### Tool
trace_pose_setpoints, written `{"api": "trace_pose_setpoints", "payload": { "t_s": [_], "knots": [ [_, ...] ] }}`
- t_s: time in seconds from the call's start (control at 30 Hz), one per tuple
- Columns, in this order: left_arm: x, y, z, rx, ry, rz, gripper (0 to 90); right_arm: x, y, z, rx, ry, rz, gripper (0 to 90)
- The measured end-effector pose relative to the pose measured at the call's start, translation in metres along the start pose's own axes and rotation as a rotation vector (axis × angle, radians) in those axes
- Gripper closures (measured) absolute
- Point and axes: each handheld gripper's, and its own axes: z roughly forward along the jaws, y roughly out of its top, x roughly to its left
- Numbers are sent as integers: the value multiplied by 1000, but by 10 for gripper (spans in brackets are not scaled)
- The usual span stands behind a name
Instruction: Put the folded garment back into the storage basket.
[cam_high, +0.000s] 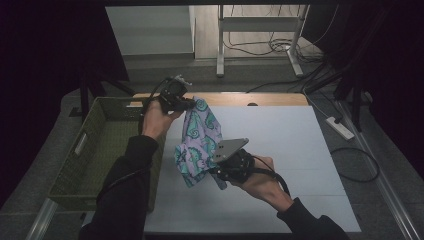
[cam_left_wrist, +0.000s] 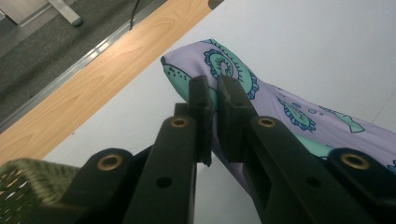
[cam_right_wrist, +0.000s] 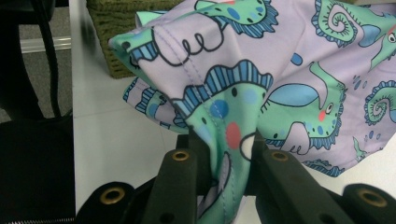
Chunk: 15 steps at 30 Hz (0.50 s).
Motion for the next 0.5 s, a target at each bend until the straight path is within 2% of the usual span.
{"api": "trace_pose_setpoints", "payload": {
  "t_s": [0.5],
  "knots": [
    [20, -16, -26, -27, 32, -17, 848, 6, 30, 16, -23, 24, -44, 799]
  ]
}}
